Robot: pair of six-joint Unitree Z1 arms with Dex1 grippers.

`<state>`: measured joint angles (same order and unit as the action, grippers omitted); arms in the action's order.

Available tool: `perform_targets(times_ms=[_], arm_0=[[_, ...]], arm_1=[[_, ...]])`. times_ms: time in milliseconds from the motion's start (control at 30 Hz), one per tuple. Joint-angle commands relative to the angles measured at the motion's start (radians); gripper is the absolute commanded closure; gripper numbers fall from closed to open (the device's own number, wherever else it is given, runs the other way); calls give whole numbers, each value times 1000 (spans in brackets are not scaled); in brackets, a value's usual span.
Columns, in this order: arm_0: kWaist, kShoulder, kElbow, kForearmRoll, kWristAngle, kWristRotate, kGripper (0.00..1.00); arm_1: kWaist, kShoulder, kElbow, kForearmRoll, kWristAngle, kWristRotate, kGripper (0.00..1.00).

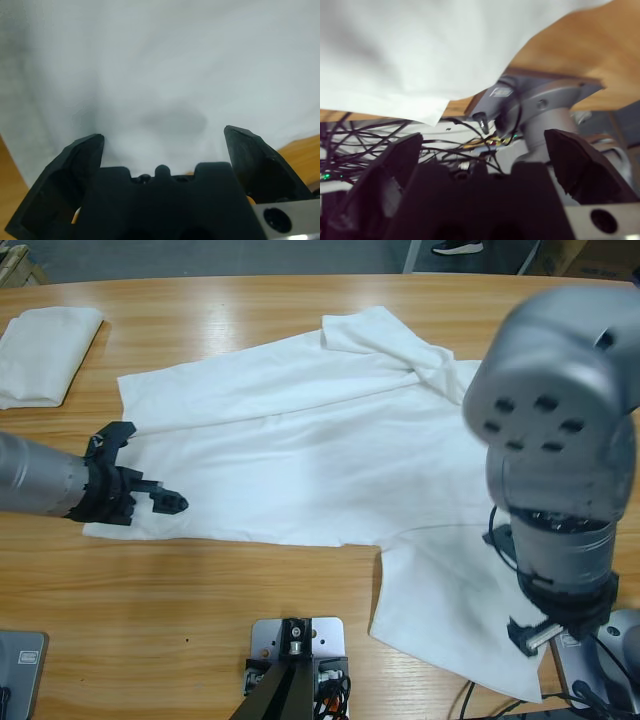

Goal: Fold clothes

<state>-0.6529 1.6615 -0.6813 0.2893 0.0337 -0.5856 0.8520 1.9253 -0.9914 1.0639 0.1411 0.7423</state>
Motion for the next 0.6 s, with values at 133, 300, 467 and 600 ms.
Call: perform_targets(times_ms=[133,300,467,600], arm_0=[[65,-203,-91,133,6,-295,42],[181,-90,-167,134,6,-505,46],[271,3,-257,136,6,-596,46],[272,28,-298,174,11,-629,46]], arm_1=[[-259,-207,-391,43,-150,-347,50],[-441,23,-747,64,-103,-595,129],[-551,316,-1188,176,21,-679,129],[-607,468,-1341,212,105,-677,142]])
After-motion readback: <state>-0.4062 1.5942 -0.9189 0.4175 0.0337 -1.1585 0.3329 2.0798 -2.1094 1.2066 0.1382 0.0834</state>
